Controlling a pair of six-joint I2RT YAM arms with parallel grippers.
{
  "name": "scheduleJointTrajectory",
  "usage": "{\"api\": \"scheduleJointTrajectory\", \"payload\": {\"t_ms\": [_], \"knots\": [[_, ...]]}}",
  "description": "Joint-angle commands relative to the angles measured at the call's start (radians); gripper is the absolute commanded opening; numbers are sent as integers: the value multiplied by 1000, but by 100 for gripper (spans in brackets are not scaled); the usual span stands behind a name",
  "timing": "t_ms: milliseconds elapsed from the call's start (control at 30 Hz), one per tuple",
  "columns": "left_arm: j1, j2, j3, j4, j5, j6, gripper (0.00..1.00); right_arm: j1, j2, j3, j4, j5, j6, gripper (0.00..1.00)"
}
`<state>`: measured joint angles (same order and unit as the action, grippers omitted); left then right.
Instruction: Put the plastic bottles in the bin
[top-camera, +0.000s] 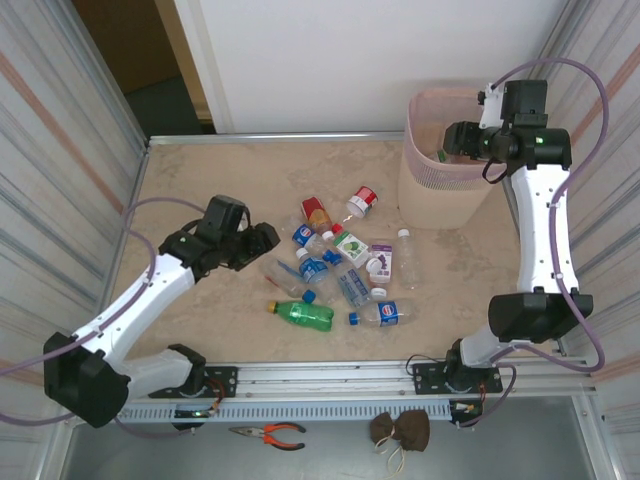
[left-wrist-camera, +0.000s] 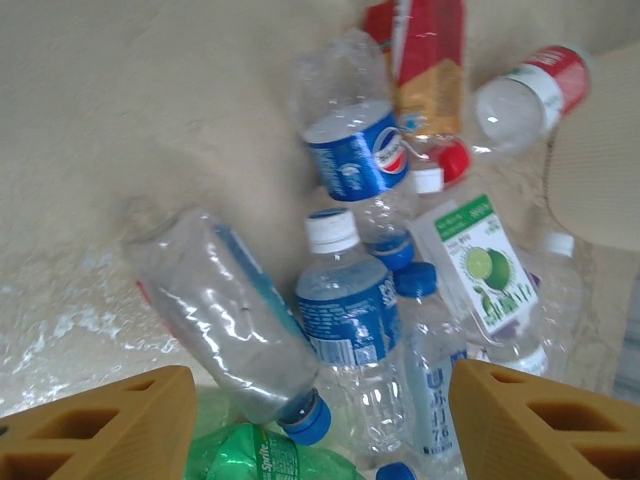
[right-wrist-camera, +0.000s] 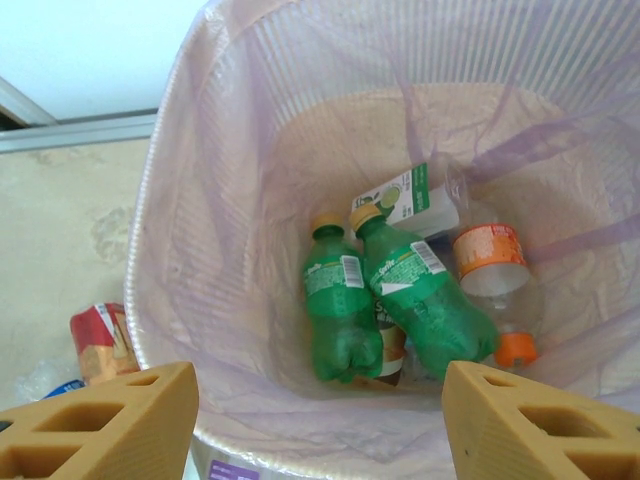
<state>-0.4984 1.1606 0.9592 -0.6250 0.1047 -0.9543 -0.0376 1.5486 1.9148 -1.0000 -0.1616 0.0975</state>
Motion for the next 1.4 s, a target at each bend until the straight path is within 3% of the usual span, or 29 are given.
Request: {"api": "scheduleJointTrajectory", "payload": {"t_ms": [0,267,600,900,1367], "knots": [[-11,57,5,-83,-64,-152,70,7,-47,-31,45,-22,22,64],[-41,235,58,-154,-77,-268,74,7,-78,-102,65,-17,12,64],[-57,389,133,-146,-72,-308,82,6,-98,-133,87,-26,3,65],[-60,542,185,-135,-35,-322,83,8,-110,-142,85,-25,-13,65],[-36,574,137,-68,-42,-347,65,23,-116,-151,84,-20,-25,64]]}}
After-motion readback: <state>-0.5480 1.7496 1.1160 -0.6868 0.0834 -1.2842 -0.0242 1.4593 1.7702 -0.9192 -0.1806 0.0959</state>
